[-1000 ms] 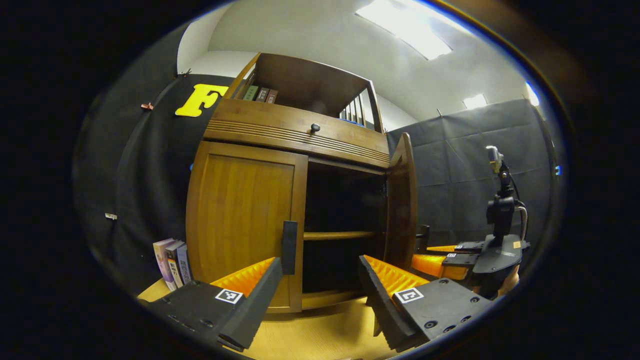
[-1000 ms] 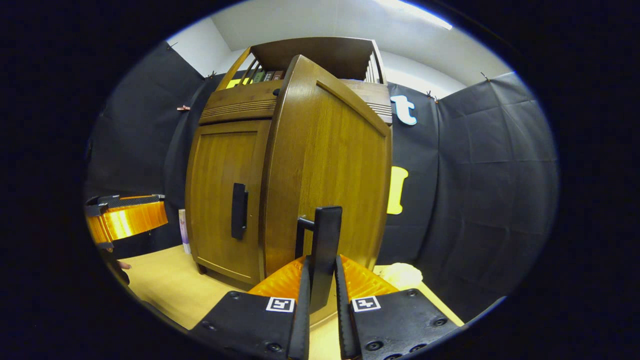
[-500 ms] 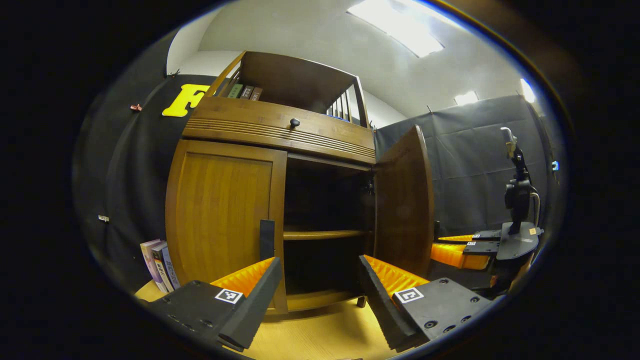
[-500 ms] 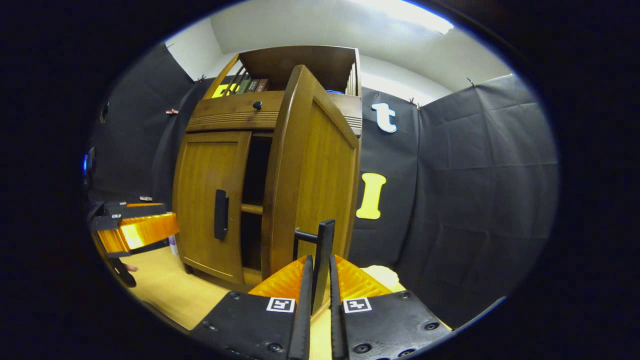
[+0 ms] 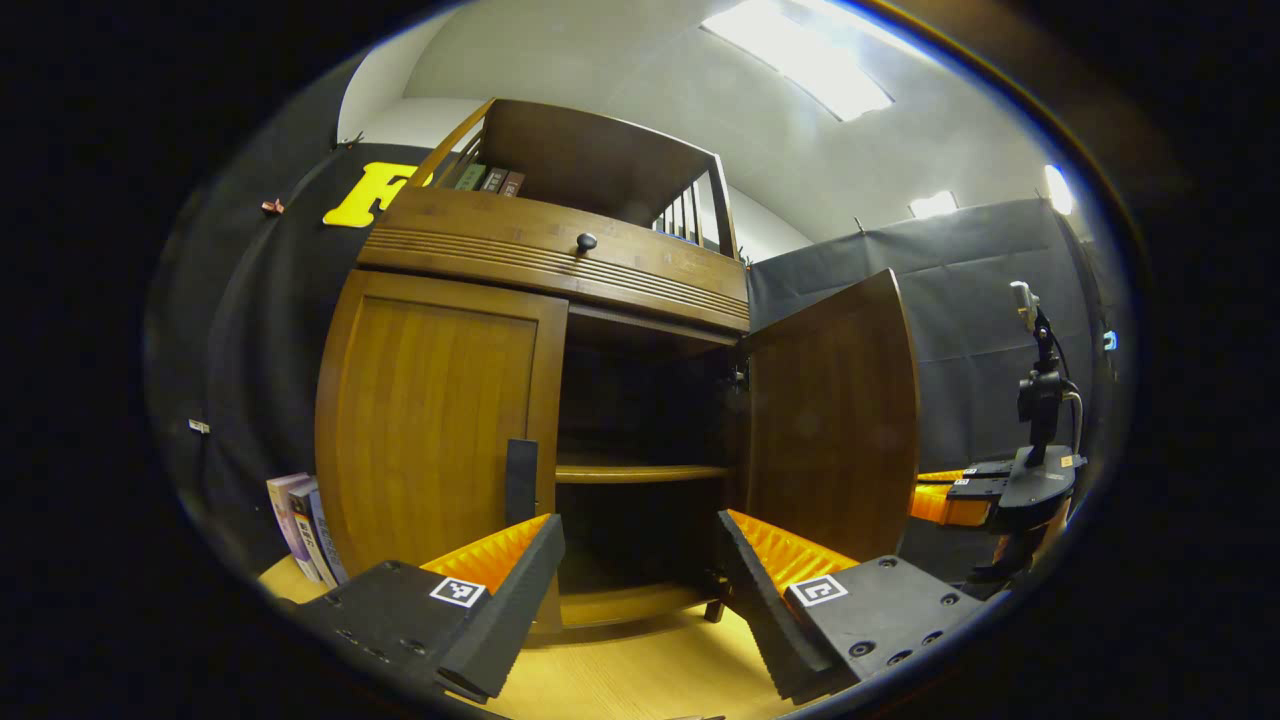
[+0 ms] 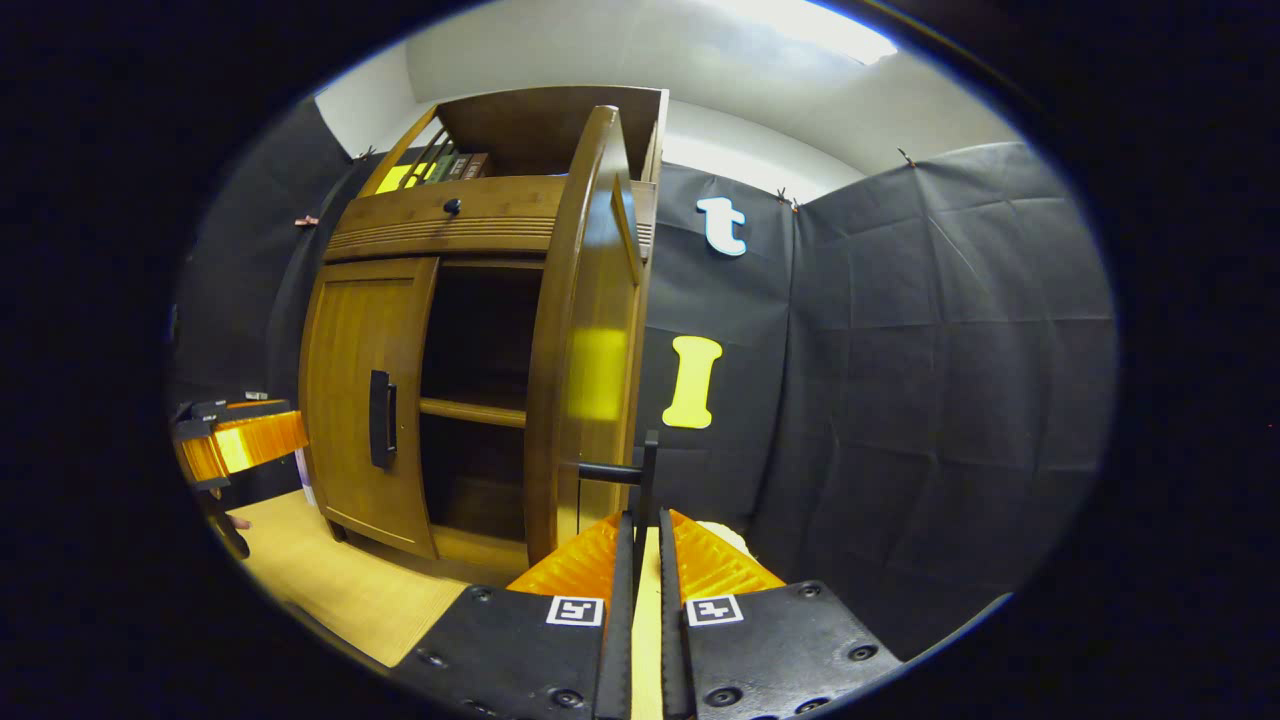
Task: Open the right door of the double-door shoe cabinet with the right hand, and open the left door with the left hand.
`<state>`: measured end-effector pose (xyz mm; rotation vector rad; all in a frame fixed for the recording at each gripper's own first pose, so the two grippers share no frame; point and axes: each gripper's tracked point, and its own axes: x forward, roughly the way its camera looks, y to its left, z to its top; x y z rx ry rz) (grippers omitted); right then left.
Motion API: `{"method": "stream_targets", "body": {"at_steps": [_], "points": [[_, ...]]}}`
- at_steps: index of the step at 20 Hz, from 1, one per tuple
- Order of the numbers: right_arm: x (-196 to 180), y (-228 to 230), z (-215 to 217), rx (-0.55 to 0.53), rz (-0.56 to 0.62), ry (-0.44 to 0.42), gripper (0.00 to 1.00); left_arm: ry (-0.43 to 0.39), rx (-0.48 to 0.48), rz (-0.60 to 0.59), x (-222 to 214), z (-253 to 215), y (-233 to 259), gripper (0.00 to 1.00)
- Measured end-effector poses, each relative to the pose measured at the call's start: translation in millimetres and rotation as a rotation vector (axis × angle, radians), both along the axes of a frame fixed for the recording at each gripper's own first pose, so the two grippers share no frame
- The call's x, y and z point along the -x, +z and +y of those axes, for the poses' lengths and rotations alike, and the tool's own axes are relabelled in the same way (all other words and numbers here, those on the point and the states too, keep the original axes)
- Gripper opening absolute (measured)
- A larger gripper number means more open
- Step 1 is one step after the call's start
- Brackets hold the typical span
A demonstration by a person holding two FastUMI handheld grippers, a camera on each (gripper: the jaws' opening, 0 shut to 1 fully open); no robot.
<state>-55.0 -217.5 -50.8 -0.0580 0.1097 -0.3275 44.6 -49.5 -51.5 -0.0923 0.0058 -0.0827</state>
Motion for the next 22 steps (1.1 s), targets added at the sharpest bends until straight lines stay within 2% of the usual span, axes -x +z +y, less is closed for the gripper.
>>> {"method": "stream_targets", "body": {"at_steps": [1, 2, 3, 4, 6, 8, 9, 10, 11, 12, 13, 14, 17, 19, 21, 22], "points": [[4.1, 0.8, -6.2, -0.005, -0.003, -0.007, 0.12, 0.001, 0.003, 0.006, -1.8, -0.1, -2.3, 0.94], [7.8, 1.2, -11.2, -0.003, -0.003, -0.014, 0.12, 0.003, 0.003, 0.010, -4.0, -0.3, -3.4, 0.94], [10.5, 0.8, -16.1, 0.004, -0.003, -0.024, 0.19, 0.005, 0.003, 0.012, -5.5, -1.5, -5.2, 0.92], [13.2, 1.3, -20.3, 0.012, -0.004, -0.031, 0.12, 0.006, 0.004, 0.014, -8.6, -2.3, -4.5, 0.94], [19.0, 2.8, -30.5, 0.019, -0.006, -0.057, 0.16, 0.001, 0.015, 0.022, -13.4, -8.5, -7.6, 0.94], [27.8, 7.2, -44.7, 0.059, -0.012, -0.114, 0.19, -0.009, 0.020, 0.025, -14.2, -11.2, -8.1, 0.94], [35.1, 10.9, -51.8, 0.083, -0.022, -0.141, 0.12, -0.009, 0.018, 0.024, -15.0, -11.1, -9.4, 0.94], [40.5, 16.2, -55.9, 0.096, -0.036, -0.156, 0.16, -0.006, 0.014, 0.022, -15.7, -11.0, -9.3, 0.94], [43.2, 19.3, -50.6, 0.082, -0.046, -0.138, 0.19, -0.001, 0.013, 0.019, -15.6, -11.7, -8.9, 0.94], [46.7, 21.0, -41.1, 0.052, -0.050, -0.113, 0.13, 0.006, 0.013, 0.015, -15.9, -11.1, -8.2, 0.96], [46.5, 19.0, -35.8, 0.030, -0.051, -0.093, 0.16, 0.011, 0.013, 0.012, -16.6, -11.1, -9.4, 0.94], [48.3, 18.8, -29.0, 0.021, -0.051, -0.077, 0.31, 0.020, 0.011, 0.008, -16.8, -9.5, -9.0, 0.92], [58.0, 16.1, -4.1, 0.010, -0.044, -0.019, 0.30, 0.103, -0.019, -0.016, -24.2, 6.8, -8.0, 0.94], [63.7, 20.7, 20.8, 0.005, -0.054, 0.040, 0.62, 0.200, -0.057, -0.028, -38.2, 40.2, -3.7, 0.92], [66.7, 21.3, 34.9, 0.012, -0.058, 0.077, 0.94, 0.244, -0.077, -0.029, -51.0, 55.7, -5.1, 0.94], [69.3, 23.6, 39.9, 0.024, -0.059, 0.091, 0.95, 0.246, -0.081, -0.026, -58.7, 59.7, -6.6, 0.94]]}}
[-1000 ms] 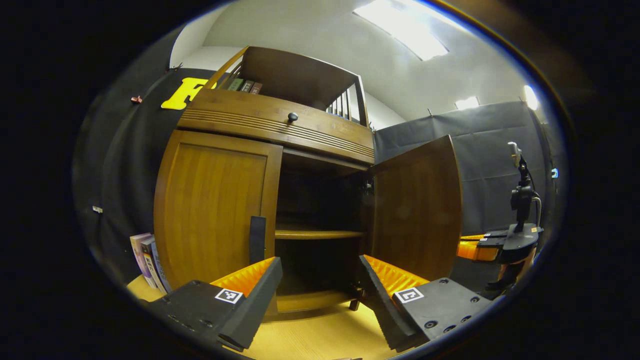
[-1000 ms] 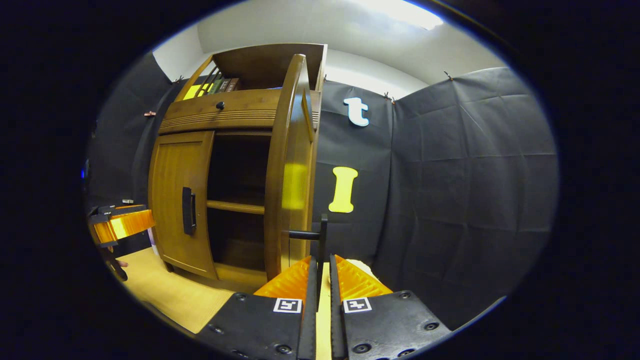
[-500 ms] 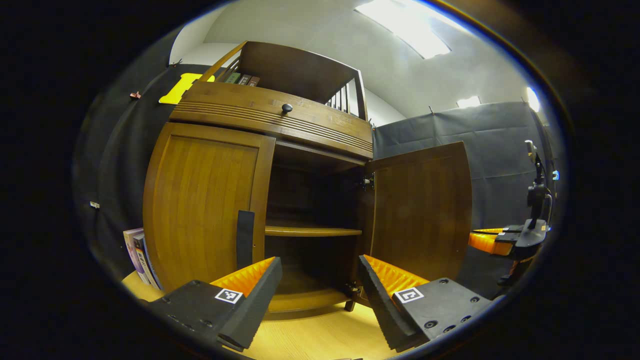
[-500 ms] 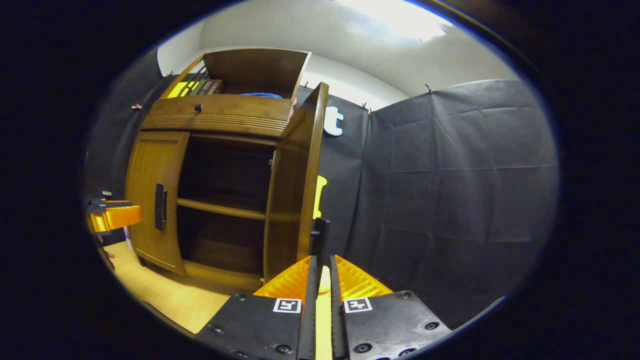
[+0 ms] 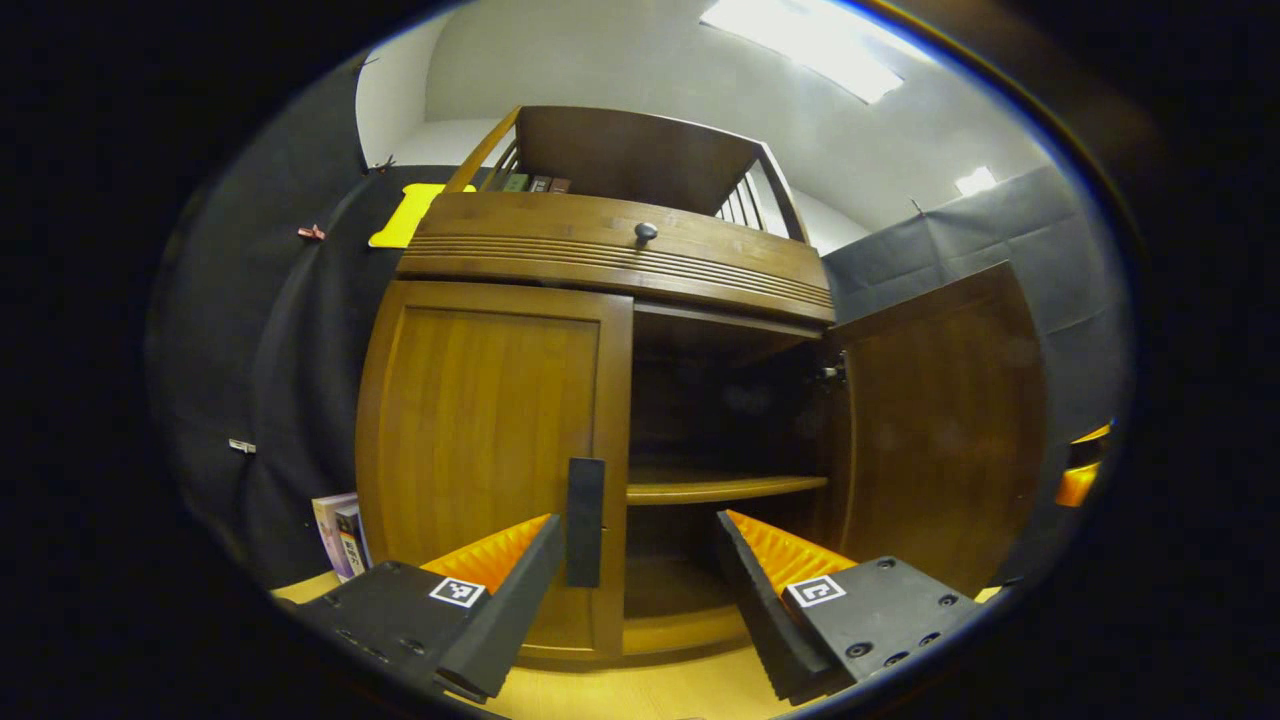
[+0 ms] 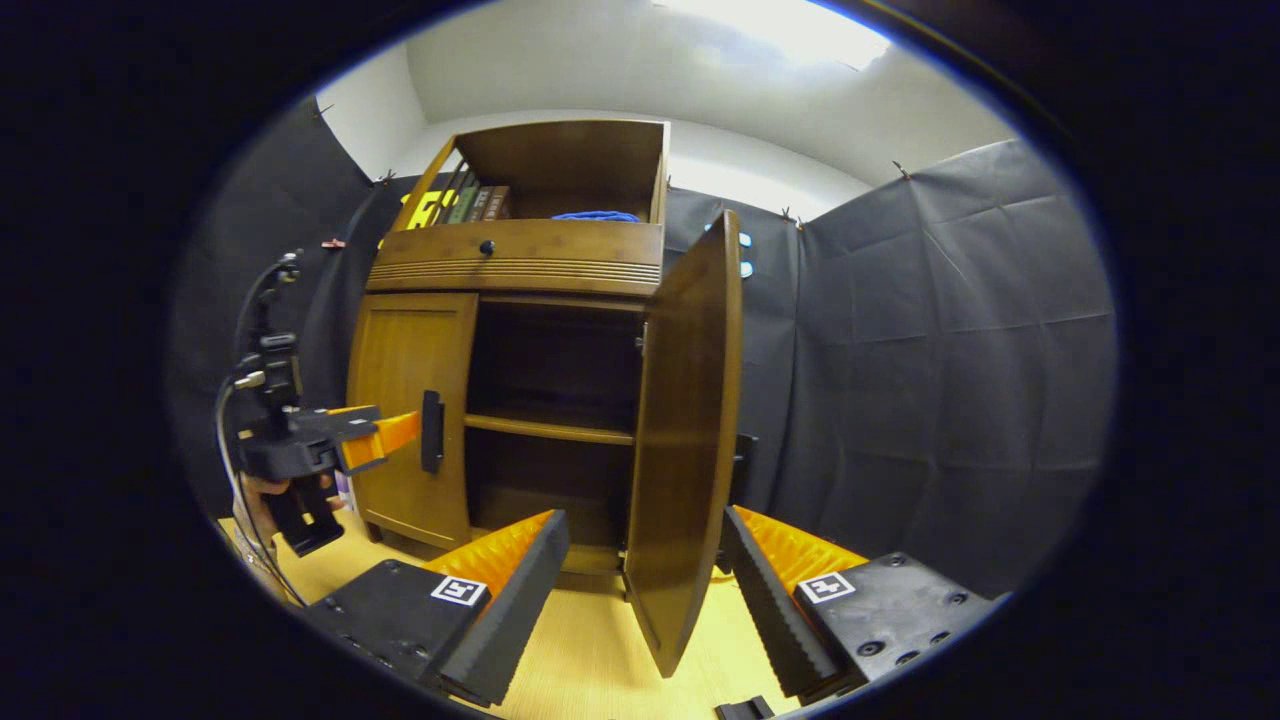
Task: Open the right door of the double-door shoe cabinet with the right hand, and open the left door with the left hand.
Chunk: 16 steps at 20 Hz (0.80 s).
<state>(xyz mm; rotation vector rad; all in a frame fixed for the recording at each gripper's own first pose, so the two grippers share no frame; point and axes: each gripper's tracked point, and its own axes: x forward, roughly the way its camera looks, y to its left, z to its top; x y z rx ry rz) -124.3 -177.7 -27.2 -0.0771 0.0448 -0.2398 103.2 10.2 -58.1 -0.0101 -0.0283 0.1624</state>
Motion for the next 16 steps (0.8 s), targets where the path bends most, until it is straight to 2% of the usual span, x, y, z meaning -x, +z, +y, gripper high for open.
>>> {"method": "stream_targets", "body": {"at_steps": [1, 3, 4, 6, 7, 8, 11, 13, 16], "points": [[2.5, -0.3, 3.2, 0.015, -0.001, 0.007, 0.95, -0.001, -0.002, 0.001, -6.7, 1.0, -3.3, 0.91], [5.0, 2.0, 9.8, 0.049, -0.014, 0.017, 0.95, 0.017, 0.002, -0.002, -22.9, 11.9, -9.2, 0.93], [4.9, 2.3, 11.5, 0.062, -0.021, 0.018, 0.95, 0.036, 0.006, -0.005, -29.5, 18.3, -12.5, 0.90], [5.1, 3.3, 10.2, 0.085, -0.037, 0.013, 0.95, 0.080, 0.016, -0.012, -43.0, 32.4, -20.6, 0.90], [4.6, 1.2, 9.0, 0.085, -0.038, 0.013, 0.95, 0.094, 0.016, -0.021, -49.3, 39.4, -24.1, 0.83], [4.0, -1.3, 8.9, 0.076, -0.036, 0.017, 0.95, 0.100, 0.016, -0.029, -56.4, 43.4, -25.9, 0.83], [0.6, -1.5, 2.2, 0.050, -0.034, 0.031, 0.95, 0.107, 0.001, 0.006, -69.4, 52.3, -42.7, 0.71], [-3.4, -6.3, -3.7, 0.052, -0.034, 0.027, 0.95, 0.094, 0.008, 0.031, -76.9, 52.1, -53.5, 0.58], [-12.4, -15.6, -7.5, 0.016, -0.032, 0.050, 0.96, 0.089, 0.013, 0.050, -88.9, 53.5, -64.5, 0.56]]}}
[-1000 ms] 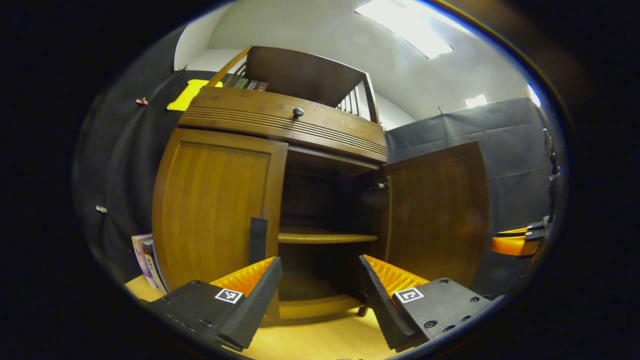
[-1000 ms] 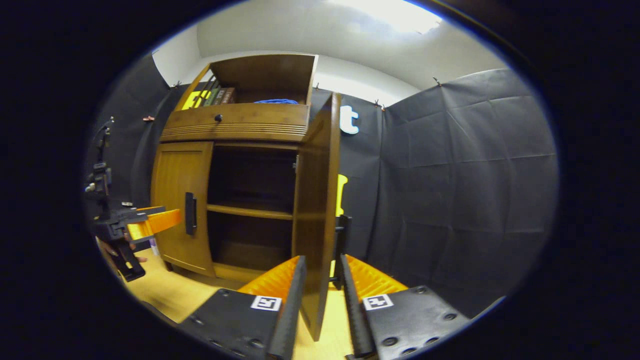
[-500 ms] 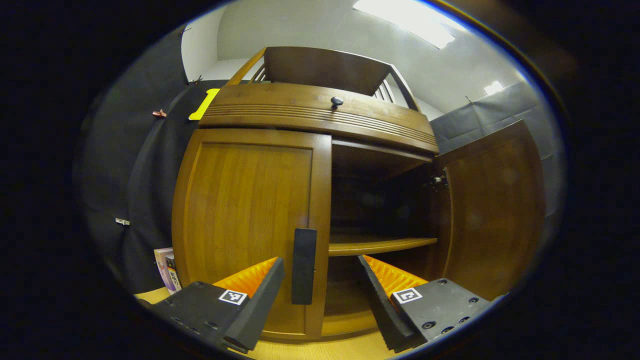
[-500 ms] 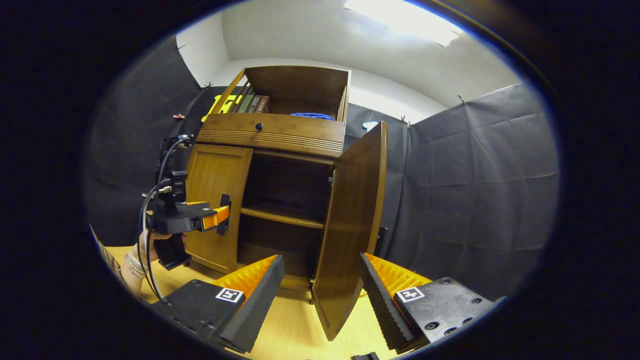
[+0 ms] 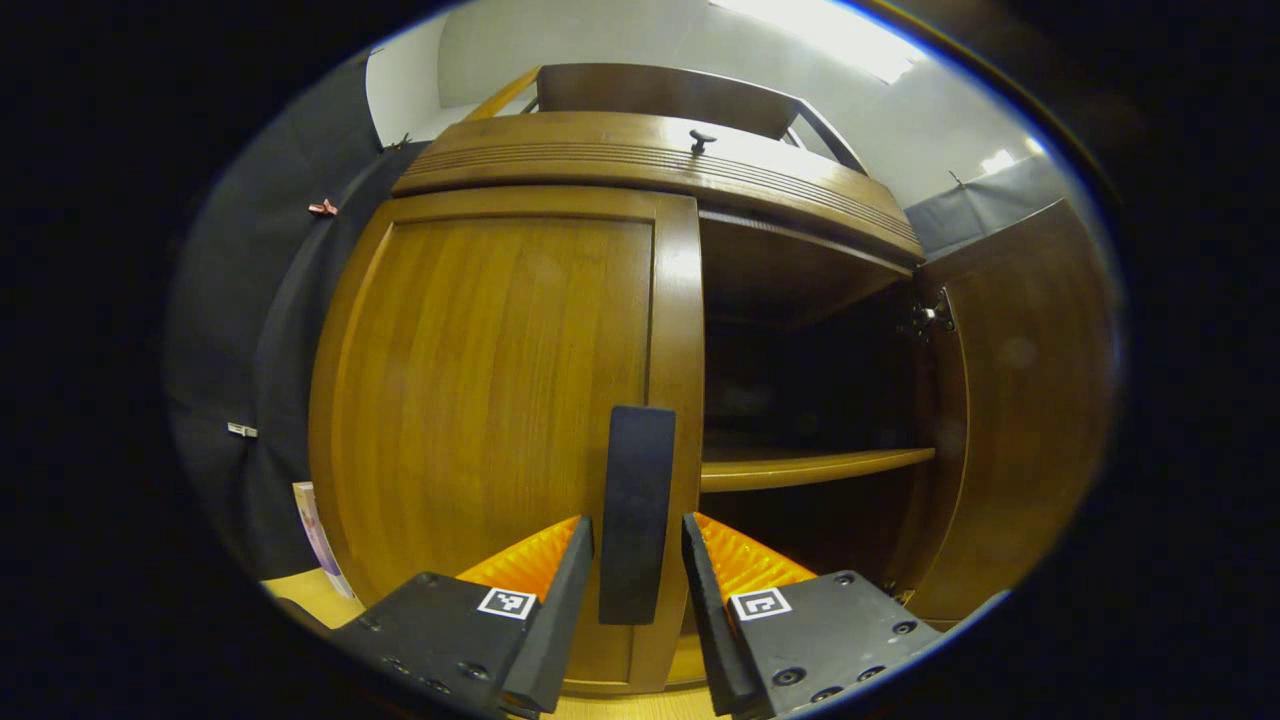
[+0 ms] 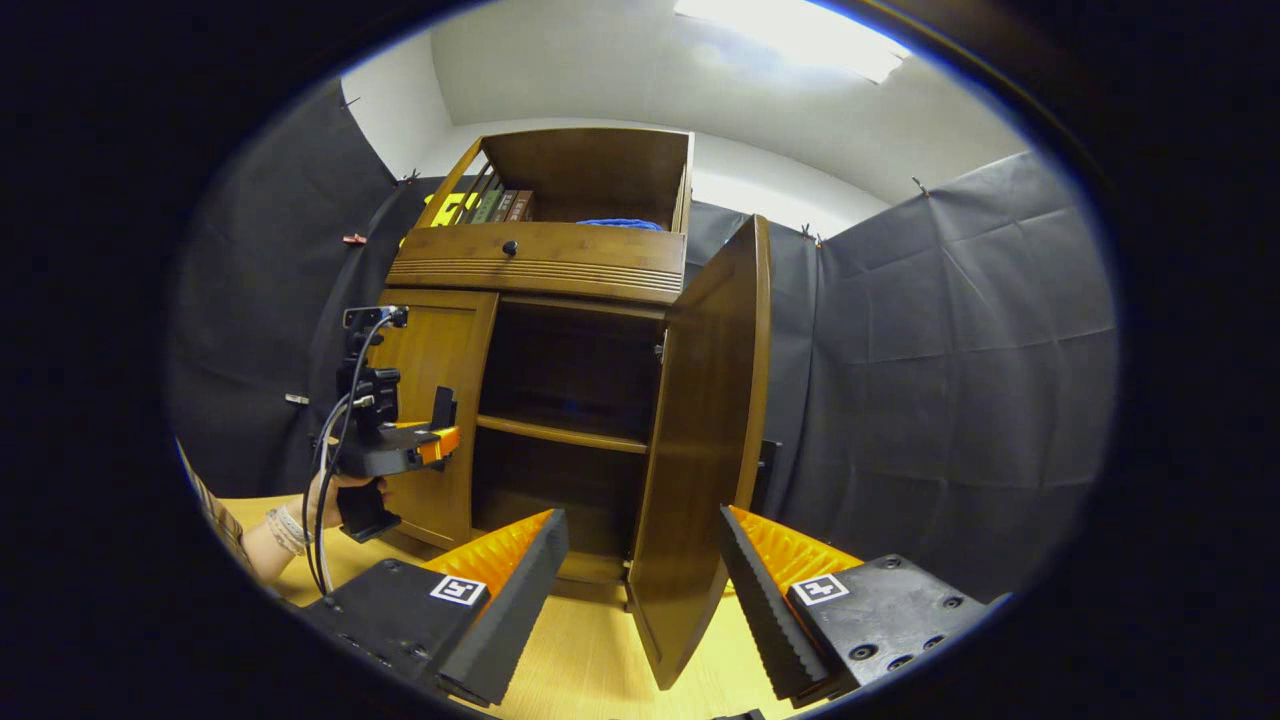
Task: Open the right door of the double-door shoe cabinet with the right hand, and open the left door with the left hand.
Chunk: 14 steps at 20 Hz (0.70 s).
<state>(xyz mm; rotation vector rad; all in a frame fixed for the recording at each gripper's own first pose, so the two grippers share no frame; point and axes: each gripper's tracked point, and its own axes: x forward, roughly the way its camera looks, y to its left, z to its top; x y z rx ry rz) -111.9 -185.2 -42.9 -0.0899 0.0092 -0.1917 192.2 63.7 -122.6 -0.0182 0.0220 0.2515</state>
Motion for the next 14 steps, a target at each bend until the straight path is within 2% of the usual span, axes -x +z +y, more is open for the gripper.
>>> {"method": "stream_targets", "body": {"at_steps": [4, 6, 7, 14], "points": [[-18.1, -5.4, -3.2, -0.013, 0.010, 0.021, 0.95, 0.053, -0.029, 0.008, -6.8, 10.7, -6.8, 0.53], [-24.3, -5.7, -3.4, -0.013, 0.008, 0.031, 0.96, 0.039, -0.014, 0.002, -7.4, 7.1, -6.9, 0.47], [-26.0, -6.3, -3.4, -0.012, 0.005, 0.035, 0.95, 0.040, -0.011, -0.007, -8.3, 6.7, -5.7, 0.39], [-30.4, -12.0, -3.3, -0.021, 0.002, 0.034, 0.95, 0.024, -0.027, 0.011, -7.4, 6.3, -6.1, 0.33]]}}
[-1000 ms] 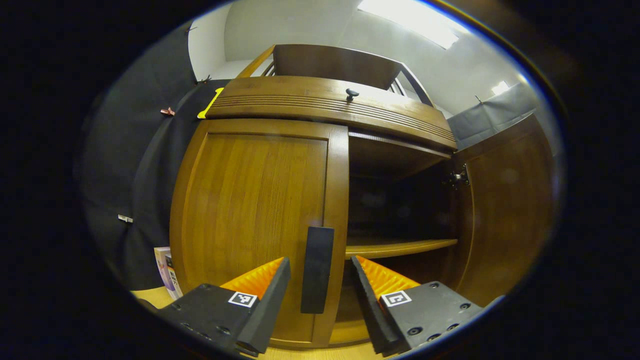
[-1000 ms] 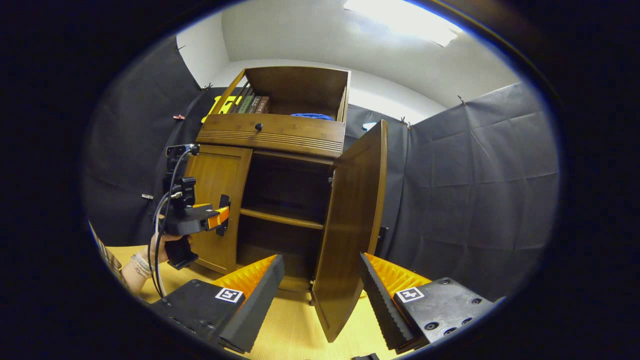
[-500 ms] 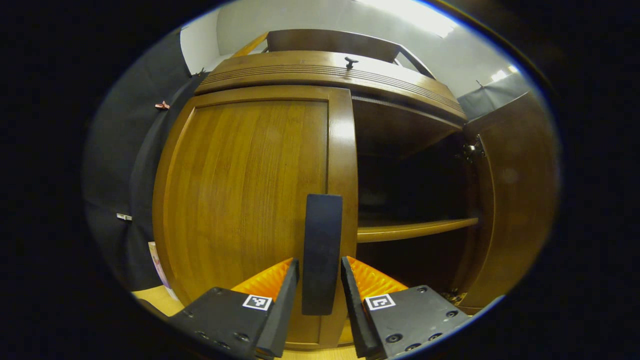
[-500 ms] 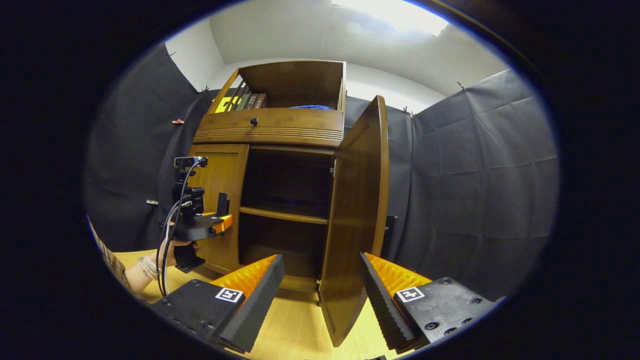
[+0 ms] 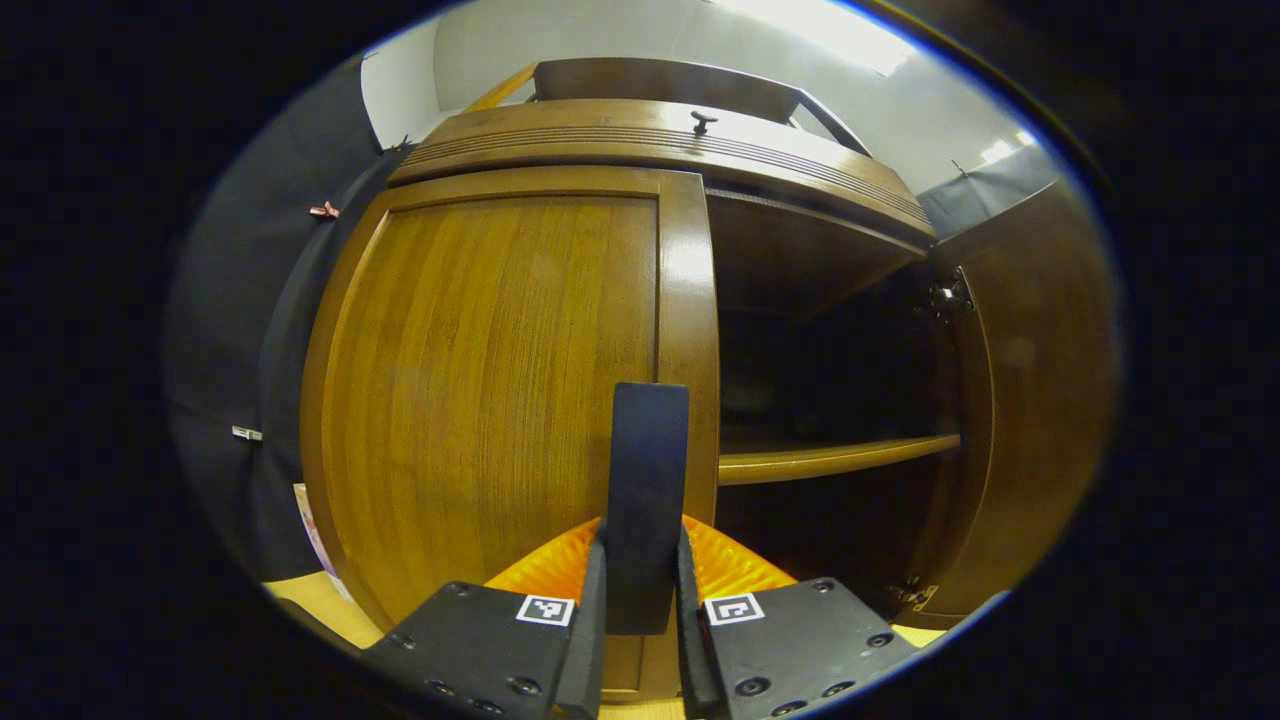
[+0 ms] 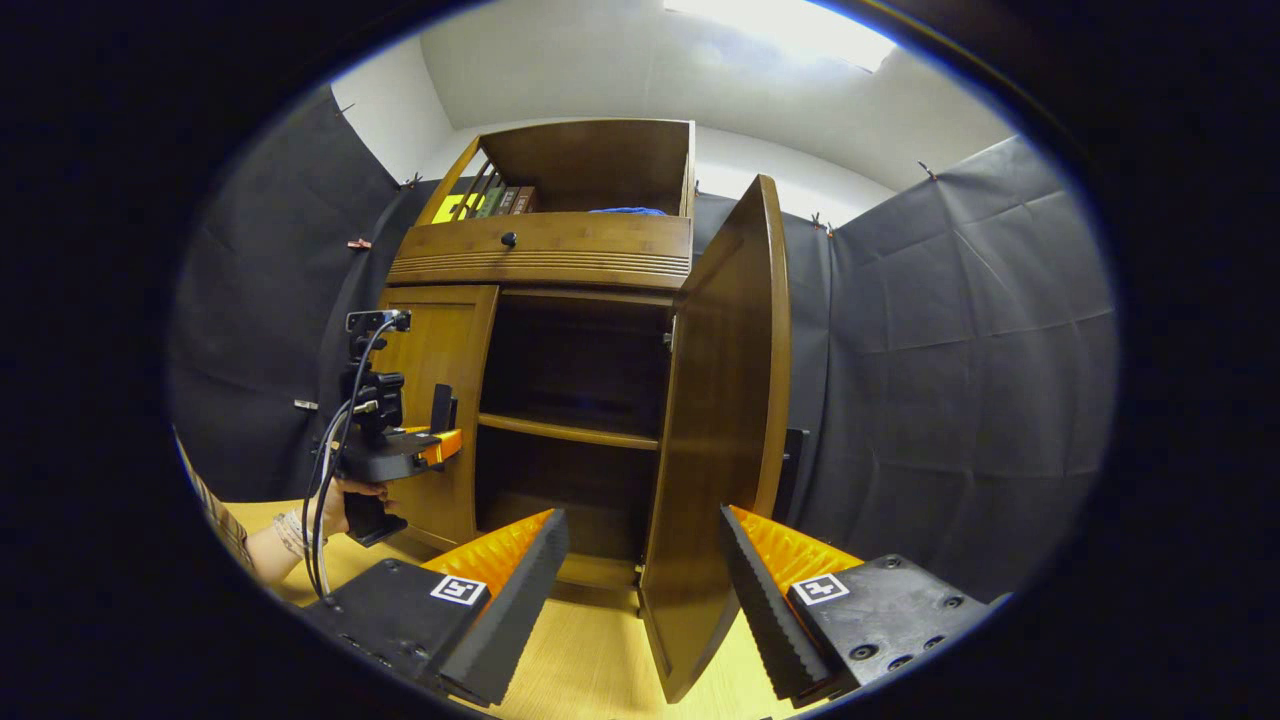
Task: Open the right door of the double-door shoe cabinet with the right hand, and open the left door with the left hand.
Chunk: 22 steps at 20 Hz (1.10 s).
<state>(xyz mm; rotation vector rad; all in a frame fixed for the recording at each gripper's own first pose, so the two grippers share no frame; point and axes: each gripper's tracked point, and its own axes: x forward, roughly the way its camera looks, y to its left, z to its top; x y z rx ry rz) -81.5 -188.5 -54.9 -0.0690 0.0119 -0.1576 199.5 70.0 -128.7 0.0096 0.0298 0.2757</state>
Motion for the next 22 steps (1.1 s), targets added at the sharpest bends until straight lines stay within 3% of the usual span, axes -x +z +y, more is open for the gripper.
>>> {"method": "stream_targets", "body": {"at_steps": [5, 12, 22], "points": [[2.3, 2.0, 7.1, 0.012, 0.005, 0.000, 0.95, -0.066, 0.063, 0.002, 11.4, -4.8, 7.3, 0.33], [11.4, 6.8, 34.7, 0.020, 0.004, 0.035, 0.96, -0.114, 0.069, 0.026, 67.7, -9.6, 15.5, 0.32], [5.9, 18.8, 85.9, 0.023, -0.006, 0.101, 0.96, -0.116, 0.064, 0.010, 143.3, 3.7, 28.9, 0.32]]}}
